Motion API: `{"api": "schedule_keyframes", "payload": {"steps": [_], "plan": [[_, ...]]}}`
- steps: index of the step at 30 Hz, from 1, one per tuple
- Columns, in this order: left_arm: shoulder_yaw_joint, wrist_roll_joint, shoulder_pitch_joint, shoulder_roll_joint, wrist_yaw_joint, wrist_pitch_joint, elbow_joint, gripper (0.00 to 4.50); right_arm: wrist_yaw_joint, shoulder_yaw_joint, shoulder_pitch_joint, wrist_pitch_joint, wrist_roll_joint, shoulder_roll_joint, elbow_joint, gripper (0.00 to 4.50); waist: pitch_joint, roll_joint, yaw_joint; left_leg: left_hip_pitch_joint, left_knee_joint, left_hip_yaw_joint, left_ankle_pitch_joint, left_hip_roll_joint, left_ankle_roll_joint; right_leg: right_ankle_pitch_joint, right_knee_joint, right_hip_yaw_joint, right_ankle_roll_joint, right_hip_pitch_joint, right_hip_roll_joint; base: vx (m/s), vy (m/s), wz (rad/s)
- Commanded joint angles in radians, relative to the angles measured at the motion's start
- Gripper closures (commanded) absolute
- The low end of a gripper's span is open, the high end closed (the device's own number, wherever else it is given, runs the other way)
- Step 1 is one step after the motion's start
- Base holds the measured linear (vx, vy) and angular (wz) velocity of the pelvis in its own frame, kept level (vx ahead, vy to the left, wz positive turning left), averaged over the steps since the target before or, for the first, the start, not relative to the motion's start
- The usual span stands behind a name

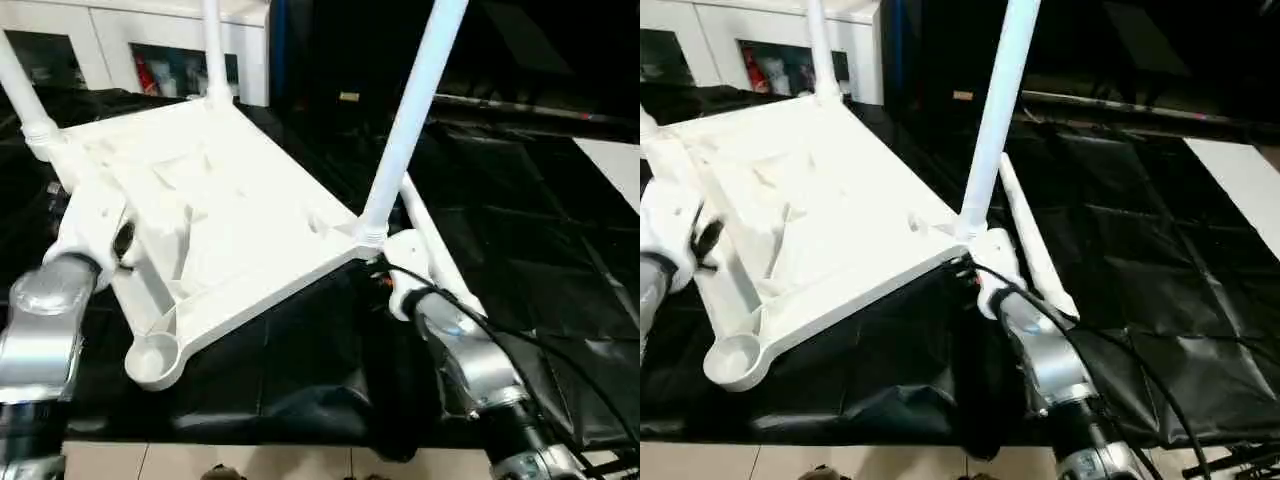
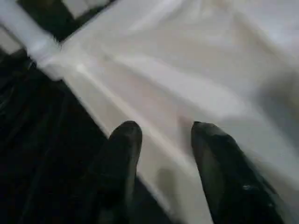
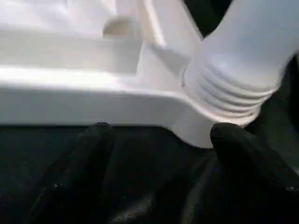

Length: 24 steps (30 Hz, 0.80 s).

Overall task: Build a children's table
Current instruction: Rotate table base

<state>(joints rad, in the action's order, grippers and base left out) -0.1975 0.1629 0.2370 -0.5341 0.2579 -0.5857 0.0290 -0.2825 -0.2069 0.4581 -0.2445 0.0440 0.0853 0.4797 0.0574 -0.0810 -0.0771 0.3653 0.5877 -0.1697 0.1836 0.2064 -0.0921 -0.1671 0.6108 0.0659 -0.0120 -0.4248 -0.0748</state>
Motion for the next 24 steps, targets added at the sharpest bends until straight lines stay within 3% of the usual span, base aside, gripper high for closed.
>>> {"api": "schedule_keyframes", "payload": {"steps": [1, 11, 14, 15, 19, 24], "plan": [[-0.013, 0.023, -0.012, -0.013, -0.018, -0.029, -0.027, 2.39, 0.001, -0.005, 0.036, -0.003, 0.017, -0.004, 0.053, 0.83, -0.059, 0.026, 0.002, -0.008, -0.082, 0.004, 0.268, 0.017, -0.033, -0.223, -0.065, -0.047, -0.145, 0.049, -0.052, 0.0, 0.0, 0.0], [-0.11, 0.031, -0.013, -0.028, -0.128, 0.011, -0.049, 2.39, 0.005, 0.009, 0.141, 0.069, 0.023, -0.025, 0.233, 0.83, -0.062, 0.024, 0.01, -0.012, -0.079, 0.006, 0.282, 0.018, -0.035, -0.2, -0.062, -0.044, -0.158, 0.048, -0.049, 0.0, 0.0, 0.0], [-0.085, 0.023, -0.025, -0.036, -0.093, -0.015, -0.026, 2.39, 0.002, 0.012, 0.153, 0.081, 0.024, -0.027, 0.262, 0.83, -0.062, 0.025, 0.01, -0.012, -0.079, 0.006, 0.288, 0.017, -0.034, -0.216, -0.063, -0.044, -0.156, 0.048, -0.05, 0.0, 0.0, 0.0], [-0.024, 0.008, -0.052, -0.043, -0.009, -0.065, -0.008, 2.39, 0.002, 0.013, 0.168, 0.1, 0.026, -0.031, 0.295, 0.83, -0.063, 0.03, 0.01, -0.014, -0.078, 0.006, 0.291, 0.017, -0.038, -0.215, -0.063, -0.044, -0.158, 0.044, -0.052, 0.0, 0.0, 0.0], [0.04, -0.028, -0.086, -0.037, 0.082, -0.135, -0.031, 2.39, 0.0, 0.019, 0.198, 0.13, 0.019, -0.046, 0.338, 0.83, -0.062, 0.04, 0.011, -0.019, -0.079, 0.006, 0.32, 0.018, -0.05, -0.219, -0.063, -0.045, -0.173, 0.041, -0.051, 0.0, 0.0, 0.0], [0.08, -0.052, -0.101, -0.037, 0.126, -0.187, -0.069, 2.39, -0.015, 0.025, 0.227, 0.151, 0.004, -0.068, 0.365, 0.83, -0.06, 0.038, 0.011, -0.016, -0.08, 0.006, 0.316, 0.018, -0.042, -0.193, -0.059, -0.044, -0.185, 0.047, -0.049, 0.0, 0.0, 0.0]]}}
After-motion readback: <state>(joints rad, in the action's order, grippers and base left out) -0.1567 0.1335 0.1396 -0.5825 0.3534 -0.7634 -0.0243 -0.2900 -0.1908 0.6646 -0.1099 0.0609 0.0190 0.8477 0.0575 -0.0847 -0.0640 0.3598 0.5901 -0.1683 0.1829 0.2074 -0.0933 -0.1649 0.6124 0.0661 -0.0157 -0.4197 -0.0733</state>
